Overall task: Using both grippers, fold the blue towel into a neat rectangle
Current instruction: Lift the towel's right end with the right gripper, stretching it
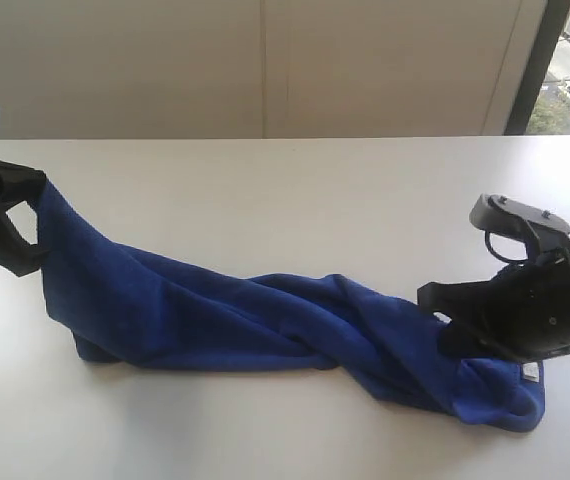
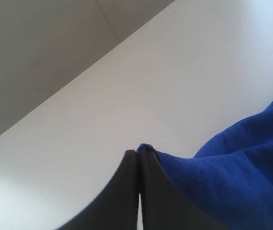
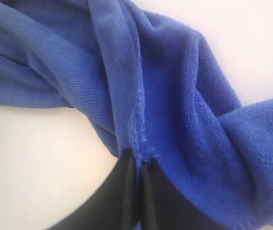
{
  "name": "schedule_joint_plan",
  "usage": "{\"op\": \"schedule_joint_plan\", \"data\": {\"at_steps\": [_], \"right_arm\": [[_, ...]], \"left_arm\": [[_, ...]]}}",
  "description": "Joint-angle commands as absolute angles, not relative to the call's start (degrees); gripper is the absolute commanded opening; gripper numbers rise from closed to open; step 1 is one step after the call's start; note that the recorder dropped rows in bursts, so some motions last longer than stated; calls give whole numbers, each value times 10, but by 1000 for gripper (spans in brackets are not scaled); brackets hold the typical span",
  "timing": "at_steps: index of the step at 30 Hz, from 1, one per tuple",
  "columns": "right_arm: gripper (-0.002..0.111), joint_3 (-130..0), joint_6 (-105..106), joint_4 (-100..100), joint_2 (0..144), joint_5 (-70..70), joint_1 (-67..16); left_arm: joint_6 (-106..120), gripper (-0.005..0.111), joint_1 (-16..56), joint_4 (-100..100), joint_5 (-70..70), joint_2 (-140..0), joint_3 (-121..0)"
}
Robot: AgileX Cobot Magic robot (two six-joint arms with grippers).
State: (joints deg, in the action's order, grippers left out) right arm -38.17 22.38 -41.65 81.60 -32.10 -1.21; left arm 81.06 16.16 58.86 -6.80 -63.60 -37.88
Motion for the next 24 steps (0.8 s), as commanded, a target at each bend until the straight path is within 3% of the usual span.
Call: {"op": "schedule_joint_plan", "data": {"at_steps": [1,15,24], "right_arm": [[0,-382,244,-408,755,-332,-13],[0,-530,243,-349,659,-532,-13],[0,-594,239,-346,633,-569,-13]], "left_arm": [[809,0,160,596,-64,-635,-377],[809,0,160,596,-64,-635,-377],[804,0,160,596,-60,-635,-377]]}}
